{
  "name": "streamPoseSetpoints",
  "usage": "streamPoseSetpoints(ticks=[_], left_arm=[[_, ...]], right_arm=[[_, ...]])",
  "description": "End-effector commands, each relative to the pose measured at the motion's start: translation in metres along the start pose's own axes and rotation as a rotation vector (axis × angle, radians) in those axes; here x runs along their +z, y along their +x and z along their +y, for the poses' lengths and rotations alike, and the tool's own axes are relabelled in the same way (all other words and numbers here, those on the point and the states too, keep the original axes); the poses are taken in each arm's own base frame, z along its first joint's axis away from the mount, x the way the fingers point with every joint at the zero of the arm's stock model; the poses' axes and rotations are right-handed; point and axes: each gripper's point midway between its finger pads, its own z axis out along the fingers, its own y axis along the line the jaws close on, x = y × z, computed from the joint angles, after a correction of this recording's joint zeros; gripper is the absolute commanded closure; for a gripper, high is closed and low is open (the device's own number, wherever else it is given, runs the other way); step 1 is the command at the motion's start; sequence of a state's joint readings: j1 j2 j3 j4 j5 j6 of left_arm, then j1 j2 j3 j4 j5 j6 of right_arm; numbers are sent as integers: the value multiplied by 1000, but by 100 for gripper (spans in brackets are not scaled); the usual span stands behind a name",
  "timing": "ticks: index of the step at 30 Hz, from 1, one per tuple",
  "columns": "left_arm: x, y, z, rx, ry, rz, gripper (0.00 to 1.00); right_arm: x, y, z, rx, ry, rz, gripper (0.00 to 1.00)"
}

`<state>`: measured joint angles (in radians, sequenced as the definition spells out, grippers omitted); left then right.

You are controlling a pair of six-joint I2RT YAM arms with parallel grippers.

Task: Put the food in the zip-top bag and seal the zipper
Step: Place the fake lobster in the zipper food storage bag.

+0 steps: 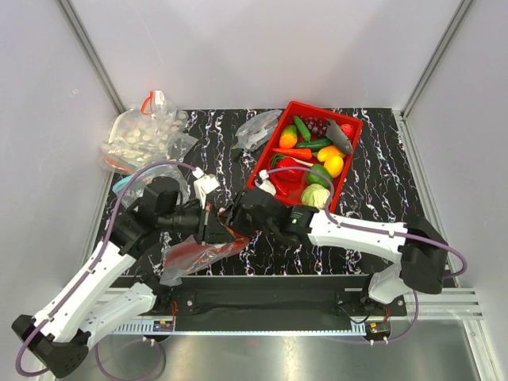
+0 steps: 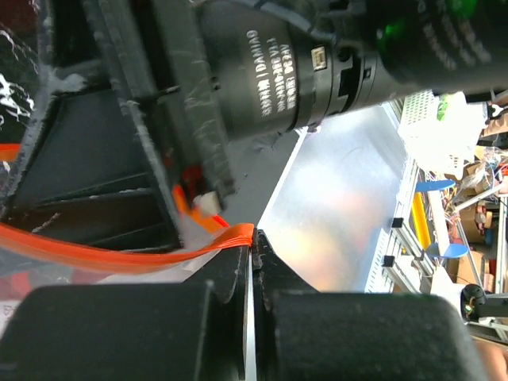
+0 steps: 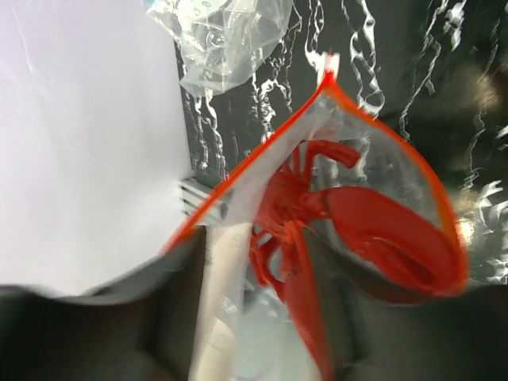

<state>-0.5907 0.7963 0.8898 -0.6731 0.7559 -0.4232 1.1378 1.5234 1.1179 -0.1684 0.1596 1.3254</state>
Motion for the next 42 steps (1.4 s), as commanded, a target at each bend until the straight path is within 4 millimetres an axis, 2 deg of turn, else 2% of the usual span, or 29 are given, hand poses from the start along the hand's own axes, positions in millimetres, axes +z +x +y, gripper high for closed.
streamPoseSetpoints(ticks=[1,7,10,12,13,14,15,19,22,26,28,34,36,38,41,42], left_arm=[[-4,-10,-17,79,71,-54,100],[-1,2,-9,87,72,-40,100],[0,6,-7,94,84,-44,100],[1,11,-7,99,102,-36,100],[0,12,-9,104,112,-36,100],[-1,15,-11,114,123,-38,100],[-4,19,-13,125,129,-37,100],[-6,23,-14,133,135,-26,100],[-10,28,-14,146,133,-22,100],[-15,32,-17,163,135,-22,100],[-17,31,-19,168,132,-25,100],[-22,32,-24,183,135,-33,100],[-22,32,-24,184,135,-35,100],[-23,33,-24,184,135,-35,100],[-22,35,-23,180,134,-27,100],[-23,35,-23,182,133,-29,100]], right_arm=[[-29,-17,15,-167,-93,-79,40],[-58,-26,-16,-309,-67,-118,33],[-82,-44,-14,-397,-49,-184,32],[-89,-51,-20,-458,-12,-204,32],[-90,-57,-32,-470,38,-206,34],[-87,-63,-41,-491,76,-188,37],[-78,-59,-56,-519,109,-125,43],[-59,-50,-72,-532,131,-74,44],[-33,-36,-90,-508,156,-15,45],[-8,-18,-91,-465,104,57,44],[4,-11,-85,-442,57,80,44],[28,8,-79,-363,-27,169,43],[32,15,-73,-326,-73,200,52],[36,16,-76,-311,-73,210,73],[34,14,-68,-312,-103,197,77],[33,11,-66,-314,-111,191,83]])
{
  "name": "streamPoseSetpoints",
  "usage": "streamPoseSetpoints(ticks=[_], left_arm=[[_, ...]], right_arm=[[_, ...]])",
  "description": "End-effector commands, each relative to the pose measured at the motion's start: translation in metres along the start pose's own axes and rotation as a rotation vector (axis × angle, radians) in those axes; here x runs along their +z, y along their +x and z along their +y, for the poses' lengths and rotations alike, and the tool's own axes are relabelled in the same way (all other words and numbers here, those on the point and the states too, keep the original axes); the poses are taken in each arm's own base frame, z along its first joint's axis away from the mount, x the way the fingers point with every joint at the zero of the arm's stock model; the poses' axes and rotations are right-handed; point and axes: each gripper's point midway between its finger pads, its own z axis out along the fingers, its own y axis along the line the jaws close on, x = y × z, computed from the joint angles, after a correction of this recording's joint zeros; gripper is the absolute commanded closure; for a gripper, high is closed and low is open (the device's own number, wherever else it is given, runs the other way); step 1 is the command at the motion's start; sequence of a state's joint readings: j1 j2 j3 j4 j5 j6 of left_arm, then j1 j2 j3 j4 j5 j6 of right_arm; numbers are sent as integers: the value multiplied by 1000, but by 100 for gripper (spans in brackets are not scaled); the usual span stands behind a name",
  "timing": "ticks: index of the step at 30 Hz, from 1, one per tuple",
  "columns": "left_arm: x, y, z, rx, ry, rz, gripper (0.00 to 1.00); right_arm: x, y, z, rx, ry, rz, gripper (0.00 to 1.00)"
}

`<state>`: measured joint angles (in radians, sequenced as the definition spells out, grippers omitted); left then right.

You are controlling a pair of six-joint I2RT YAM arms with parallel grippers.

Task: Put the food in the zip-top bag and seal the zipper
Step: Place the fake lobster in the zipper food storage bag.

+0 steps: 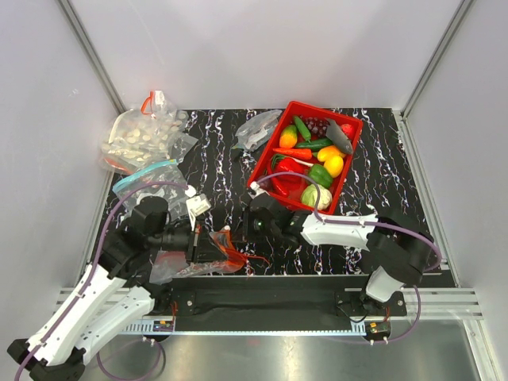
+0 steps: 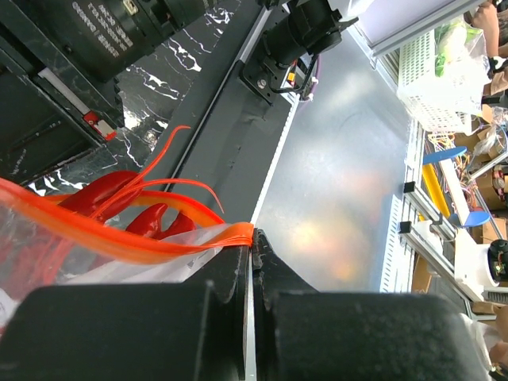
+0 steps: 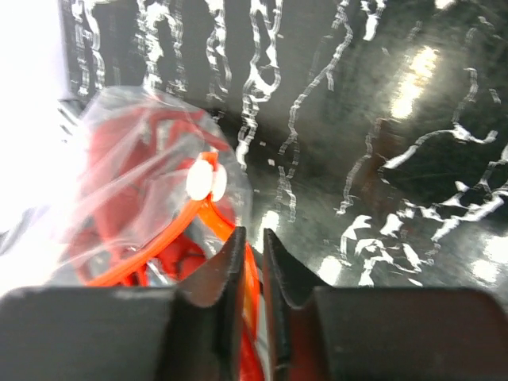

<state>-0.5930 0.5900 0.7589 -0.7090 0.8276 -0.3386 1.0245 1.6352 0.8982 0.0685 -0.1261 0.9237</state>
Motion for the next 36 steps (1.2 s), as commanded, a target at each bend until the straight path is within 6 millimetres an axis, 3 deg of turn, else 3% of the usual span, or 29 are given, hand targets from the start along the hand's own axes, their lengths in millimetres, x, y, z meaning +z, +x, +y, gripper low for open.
streamPoseSetpoints(ticks=[1,4,6,8,11,14,20,27,36], left_arm=[[-5,-10,-16,71,51,-28,100],[-6,-9,-16,71,49,-30,100],[-7,-7,-17,71,54,-27,100],[-8,-6,-18,75,54,-28,100],[-10,-3,-20,93,62,-29,100],[-12,0,-21,101,61,-26,100],[-16,3,-21,117,48,-26,100],[-18,7,-21,113,41,-31,100],[-21,19,-16,113,20,-40,100]], right_arm=[[-10,-20,36,2,-135,-57,86],[-19,-28,42,-12,-135,-83,96],[-24,-29,39,-24,-115,-86,96],[-31,-37,40,-31,-99,-120,74],[-39,-37,34,-39,-73,-139,51],[-45,-35,32,-44,-77,-144,43],[-42,-24,31,-44,-95,-93,47],[-40,-12,11,-30,-72,-84,52],[-37,6,34,-80,-213,-50,48]])
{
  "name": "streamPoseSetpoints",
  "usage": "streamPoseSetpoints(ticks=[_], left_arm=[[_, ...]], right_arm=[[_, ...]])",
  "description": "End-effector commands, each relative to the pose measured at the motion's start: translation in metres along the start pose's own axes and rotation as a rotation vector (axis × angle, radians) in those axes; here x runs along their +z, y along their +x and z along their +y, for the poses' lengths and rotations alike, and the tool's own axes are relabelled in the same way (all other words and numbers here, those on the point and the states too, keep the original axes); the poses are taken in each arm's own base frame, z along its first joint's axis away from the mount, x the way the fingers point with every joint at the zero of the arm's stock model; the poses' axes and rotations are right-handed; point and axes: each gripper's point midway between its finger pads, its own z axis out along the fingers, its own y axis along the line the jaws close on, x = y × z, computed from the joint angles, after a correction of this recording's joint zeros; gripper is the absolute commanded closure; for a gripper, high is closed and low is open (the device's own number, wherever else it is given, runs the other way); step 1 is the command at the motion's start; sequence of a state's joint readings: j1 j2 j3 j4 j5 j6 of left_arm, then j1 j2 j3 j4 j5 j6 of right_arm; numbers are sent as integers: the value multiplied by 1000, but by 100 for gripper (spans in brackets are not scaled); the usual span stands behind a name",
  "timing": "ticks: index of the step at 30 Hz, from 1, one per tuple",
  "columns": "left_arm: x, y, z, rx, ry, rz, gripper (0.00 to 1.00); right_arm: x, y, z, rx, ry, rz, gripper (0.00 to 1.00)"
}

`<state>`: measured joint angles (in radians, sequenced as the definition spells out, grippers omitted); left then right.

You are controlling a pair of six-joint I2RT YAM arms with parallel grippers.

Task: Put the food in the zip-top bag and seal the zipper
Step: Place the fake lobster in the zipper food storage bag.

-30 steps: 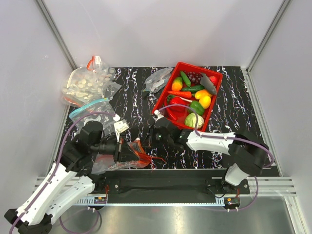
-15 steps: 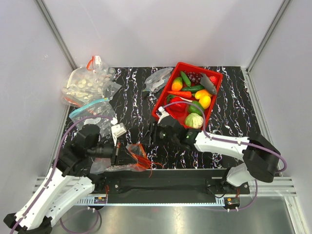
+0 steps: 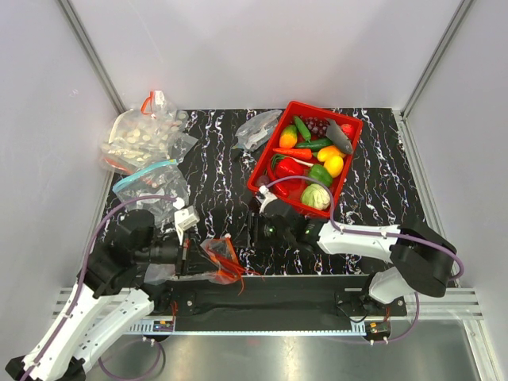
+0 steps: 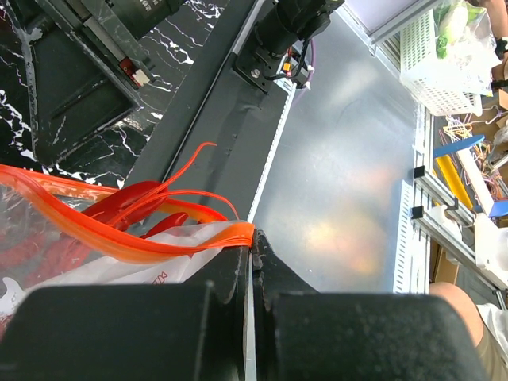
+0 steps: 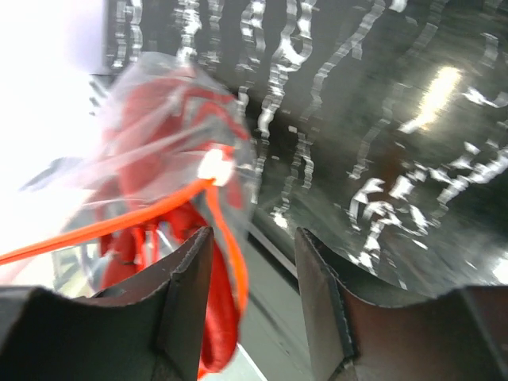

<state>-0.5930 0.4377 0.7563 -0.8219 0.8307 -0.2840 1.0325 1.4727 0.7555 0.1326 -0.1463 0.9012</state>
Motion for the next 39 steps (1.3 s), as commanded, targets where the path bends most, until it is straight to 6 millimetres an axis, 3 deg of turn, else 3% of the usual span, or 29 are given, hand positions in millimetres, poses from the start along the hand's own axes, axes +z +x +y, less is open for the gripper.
streamPoseSetpoints(ticks=[1,8,19,22,23,26,28,29,30,32,34,35,36,37,38,39], left_arm=[[-1,-1,-2,31,10,-19,100],[-4,3,-3,34,4,-11,100],[-11,-4,-11,57,1,-23,100],[-13,-6,-14,63,-1,-28,100],[-13,-5,-14,58,0,-24,100],[-13,-5,-13,56,-4,-22,100],[-12,-4,-12,53,-6,-18,100],[-11,-4,-11,50,-9,-15,100],[-11,-4,-10,47,-13,-13,100],[-10,-4,-7,38,-26,-11,100],[-10,-5,-5,33,-36,-11,100],[-10,-6,-5,31,-39,-12,100],[-9,-7,-3,28,-44,-11,100],[-9,-9,-3,26,-50,-13,100],[-9,-11,-3,27,-51,-15,100],[-7,-13,-2,20,-50,-17,100]], right_arm=[[-1,-4,32,-42,-138,-28,47],[-3,-5,39,-49,-180,-55,46],[22,12,38,-56,-158,0,46],[28,10,40,-52,-170,-7,53],[28,8,42,-53,-176,-17,64],[23,-1,47,-62,-176,-53,85],[13,-16,55,-80,-173,-108,96],[10,-15,47,-81,-117,-99,100],[-1,-33,57,-89,-99,-161,100],[-17,-44,48,-114,16,-182,100],[-47,-67,47,-121,90,-280,100],[-60,-65,33,-127,171,-273,100],[-87,-87,45,-124,177,-369,100],[-102,-93,45,-129,201,-394,100],[-118,-89,32,-138,275,-381,100],[-145,-106,43,-128,277,-458,100]])
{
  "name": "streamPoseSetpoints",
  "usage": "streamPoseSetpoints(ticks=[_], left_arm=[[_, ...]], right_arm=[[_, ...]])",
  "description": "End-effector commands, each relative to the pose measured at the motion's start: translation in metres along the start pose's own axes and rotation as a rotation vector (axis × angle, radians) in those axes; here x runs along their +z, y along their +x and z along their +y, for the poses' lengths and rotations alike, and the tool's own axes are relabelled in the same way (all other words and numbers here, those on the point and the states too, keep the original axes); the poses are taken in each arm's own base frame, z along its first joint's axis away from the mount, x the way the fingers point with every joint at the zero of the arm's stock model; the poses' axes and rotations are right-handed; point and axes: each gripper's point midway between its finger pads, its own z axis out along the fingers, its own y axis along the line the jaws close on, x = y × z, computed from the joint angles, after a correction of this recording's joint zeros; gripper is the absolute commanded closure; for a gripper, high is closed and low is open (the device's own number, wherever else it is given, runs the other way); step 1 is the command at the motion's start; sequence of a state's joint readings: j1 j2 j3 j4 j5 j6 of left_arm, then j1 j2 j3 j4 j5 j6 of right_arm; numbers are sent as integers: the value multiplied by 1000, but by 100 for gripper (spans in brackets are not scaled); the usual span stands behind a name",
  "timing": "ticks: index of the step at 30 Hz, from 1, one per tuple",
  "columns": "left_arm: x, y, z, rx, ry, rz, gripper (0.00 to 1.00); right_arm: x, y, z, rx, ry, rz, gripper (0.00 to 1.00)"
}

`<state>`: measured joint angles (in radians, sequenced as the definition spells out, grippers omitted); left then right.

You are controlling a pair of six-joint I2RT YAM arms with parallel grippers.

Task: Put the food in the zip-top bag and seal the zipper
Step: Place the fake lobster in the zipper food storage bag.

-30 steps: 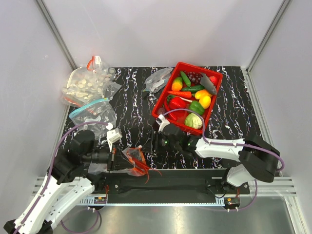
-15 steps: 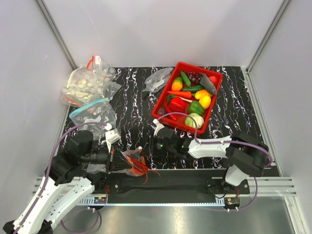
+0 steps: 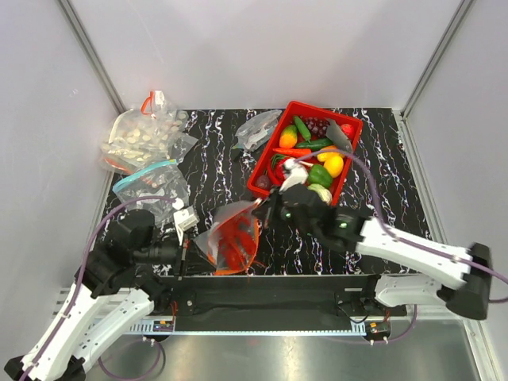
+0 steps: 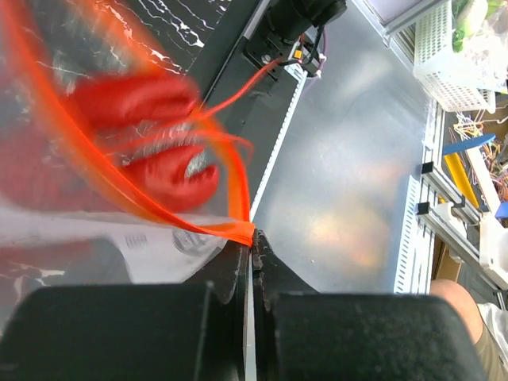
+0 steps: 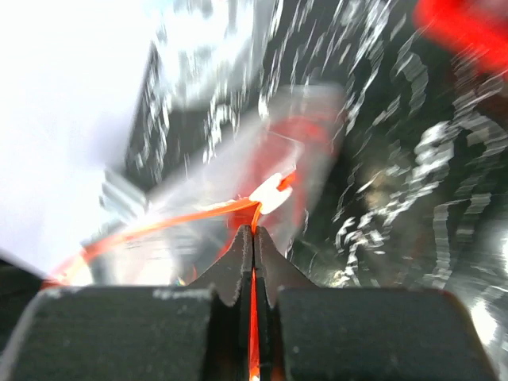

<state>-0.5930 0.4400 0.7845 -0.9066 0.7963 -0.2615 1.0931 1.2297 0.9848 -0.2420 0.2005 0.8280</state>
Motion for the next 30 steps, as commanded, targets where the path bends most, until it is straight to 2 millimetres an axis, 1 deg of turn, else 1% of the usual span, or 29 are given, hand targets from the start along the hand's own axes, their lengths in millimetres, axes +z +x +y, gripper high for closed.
streamPoseSetpoints(ticks=[1,2,3,4,5,7,8,10,11,12,15,16,17,18,19,20,22,24,25,28,30], left_arm=[[-1,-20,-4,31,-8,-50,100],[2,-25,-2,31,-7,-61,100],[4,-26,-1,11,-7,-64,100],[10,-20,5,-16,-6,-49,100],[14,-23,8,-19,2,-59,100],[24,-15,16,-81,14,-37,99],[32,-9,26,-116,2,-17,99],[34,-10,31,-148,-30,1,97],[34,-11,34,-162,-51,11,91],[34,-13,43,-166,-99,1,90],[36,-13,49,-181,-124,22,89],[37,-13,50,-183,-130,29,90],[38,-14,53,-187,-141,38,90],[37,-19,54,-176,-153,27,91],[37,-23,53,-169,-158,19,92],[37,-25,56,-168,-171,18,92],[34,-39,59,-144,-212,-12,92],[34,-46,70,-141,-274,-9,92],[33,-55,71,-138,-291,-14,93],[34,-70,78,-115,-329,-29,93],[36,-88,80,-95,-345,-45,94]], right_arm=[[-64,-56,-25,-46,201,-170,100],[-81,-63,-28,-56,237,-166,100],[-94,-71,-30,-53,253,-189,100],[-102,-74,-31,-54,263,-192,100],[-114,-77,-32,-56,266,-194,100],[-124,-82,-33,-47,268,-209,100],[-129,-83,-31,-43,255,-212,100],[-132,-84,-30,-34,249,-217,100],[-132,-84,-31,-34,247,-221,100],[-132,-86,-33,-35,258,-231,100],[-130,-85,-41,-33,281,-249,100],[-129,-84,-41,-20,272,-256,100],[-130,-80,-46,-12,271,-257,100],[-130,-78,-47,-3,257,-263,100],[-130,-81,-43,18,224,-285,100],[-132,-75,-51,26,220,-290,100],[-134,-74,-54,56,200,-311,100],[-138,-67,-63,73,197,-317,100],[-140,-66,-67,77,201,-318,100],[-144,-57,-76,89,204,-308,100],[-144,-52,-81,95,207,-301,100]])
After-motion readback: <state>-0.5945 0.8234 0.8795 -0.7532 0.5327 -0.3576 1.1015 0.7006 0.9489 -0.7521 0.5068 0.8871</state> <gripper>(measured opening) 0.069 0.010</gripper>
